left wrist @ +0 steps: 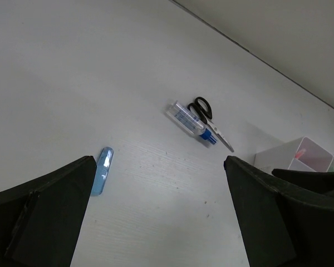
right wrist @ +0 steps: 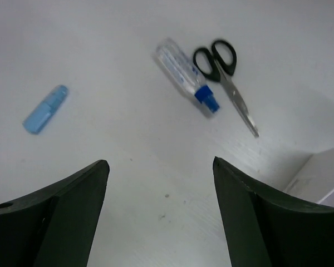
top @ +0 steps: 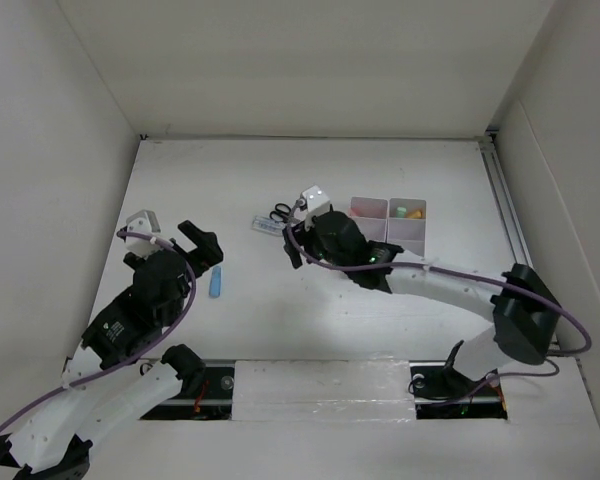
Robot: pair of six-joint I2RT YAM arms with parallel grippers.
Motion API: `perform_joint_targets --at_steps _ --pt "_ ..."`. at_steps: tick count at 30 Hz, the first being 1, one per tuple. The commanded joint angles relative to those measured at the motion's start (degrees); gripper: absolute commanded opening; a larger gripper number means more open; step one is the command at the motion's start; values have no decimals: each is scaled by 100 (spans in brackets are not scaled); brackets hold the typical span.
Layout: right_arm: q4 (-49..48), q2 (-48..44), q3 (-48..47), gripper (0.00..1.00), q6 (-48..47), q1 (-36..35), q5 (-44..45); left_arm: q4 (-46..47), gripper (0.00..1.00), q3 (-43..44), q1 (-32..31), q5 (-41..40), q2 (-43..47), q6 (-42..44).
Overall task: Sort the stationery into containers
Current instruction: Place the stationery into the container, then grab a piece of stationery with the left arm
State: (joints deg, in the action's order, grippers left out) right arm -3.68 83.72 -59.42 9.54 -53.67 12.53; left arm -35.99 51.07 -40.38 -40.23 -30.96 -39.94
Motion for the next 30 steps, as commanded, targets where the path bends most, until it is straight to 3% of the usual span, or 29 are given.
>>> perform_joint_targets --at_steps 1,6,11,23,30 --pt "868 495 -394 82 548 -283 1424 -49 100 52 21 -170 29 -110" --pt "2097 1696 -1219 83 1479 -522 2402 -49 100 52 21 -100 90 -110" --pt "3505 2473 -2196 75 2096 -828 3192 13 100 52 21 -38 195 -57" --pt "3365 2526 -2012 78 2210 -636 3009 118 100 0 21 68 310 109" --pt "2820 1691 -1503 81 1929 -558 2817 118 100 0 21 120 108 110"
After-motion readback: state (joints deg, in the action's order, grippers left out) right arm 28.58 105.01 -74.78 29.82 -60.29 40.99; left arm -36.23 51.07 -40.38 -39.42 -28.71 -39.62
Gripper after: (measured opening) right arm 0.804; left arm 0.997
